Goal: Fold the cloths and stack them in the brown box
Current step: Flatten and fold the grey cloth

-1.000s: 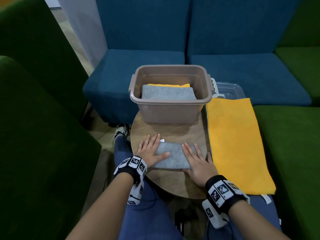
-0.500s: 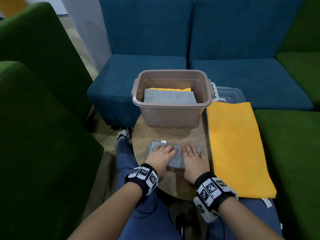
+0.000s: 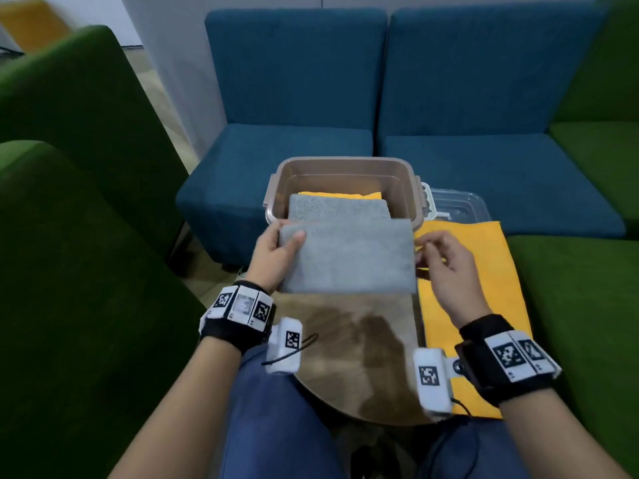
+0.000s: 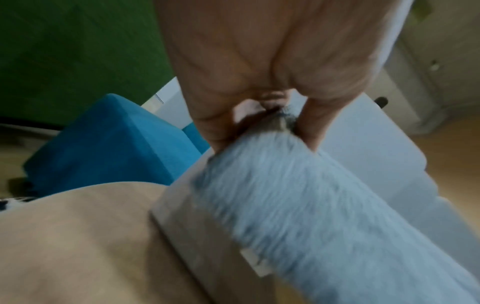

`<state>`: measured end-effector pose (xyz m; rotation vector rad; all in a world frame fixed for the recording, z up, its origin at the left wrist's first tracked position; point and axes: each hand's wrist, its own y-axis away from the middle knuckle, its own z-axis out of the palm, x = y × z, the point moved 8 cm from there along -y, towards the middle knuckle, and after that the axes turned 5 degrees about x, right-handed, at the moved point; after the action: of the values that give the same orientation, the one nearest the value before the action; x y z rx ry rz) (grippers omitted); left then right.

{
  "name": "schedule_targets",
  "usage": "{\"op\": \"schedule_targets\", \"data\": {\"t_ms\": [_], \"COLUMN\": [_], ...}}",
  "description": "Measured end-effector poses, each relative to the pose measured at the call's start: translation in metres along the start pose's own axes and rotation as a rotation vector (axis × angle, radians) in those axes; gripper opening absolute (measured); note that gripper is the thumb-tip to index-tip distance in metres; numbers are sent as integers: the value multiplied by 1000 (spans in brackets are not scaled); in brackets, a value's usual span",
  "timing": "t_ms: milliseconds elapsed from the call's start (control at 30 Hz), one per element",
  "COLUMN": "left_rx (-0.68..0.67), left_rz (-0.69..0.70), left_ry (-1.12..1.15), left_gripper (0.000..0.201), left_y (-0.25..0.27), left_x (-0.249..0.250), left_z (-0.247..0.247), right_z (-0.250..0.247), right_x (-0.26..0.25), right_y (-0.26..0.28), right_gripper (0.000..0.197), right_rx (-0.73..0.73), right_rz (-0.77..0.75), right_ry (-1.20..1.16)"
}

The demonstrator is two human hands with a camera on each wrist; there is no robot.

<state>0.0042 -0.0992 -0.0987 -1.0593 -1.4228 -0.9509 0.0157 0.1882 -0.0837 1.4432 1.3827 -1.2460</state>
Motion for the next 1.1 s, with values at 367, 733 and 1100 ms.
{"op": "schedule_targets", "data": {"t_ms": [367,733,1100], "left_rx": [-65,250,224], "left_rz": [399,205,12], "left_ry": [-130,-361,-1004], "left_gripper": [15,38,26], "left_y": [-29,-88,-95], "left_x": [106,80,22], "left_z": [25,15,36], "right_z": [56,41,86], "right_x": [-17,-64,-5], "right_y": [-41,-97,-117], "right_gripper": [73,34,18], "right_rx": [-213,132,-116], "right_rz": [340,-159,-22], "right_ry": [-494,219,897]}}
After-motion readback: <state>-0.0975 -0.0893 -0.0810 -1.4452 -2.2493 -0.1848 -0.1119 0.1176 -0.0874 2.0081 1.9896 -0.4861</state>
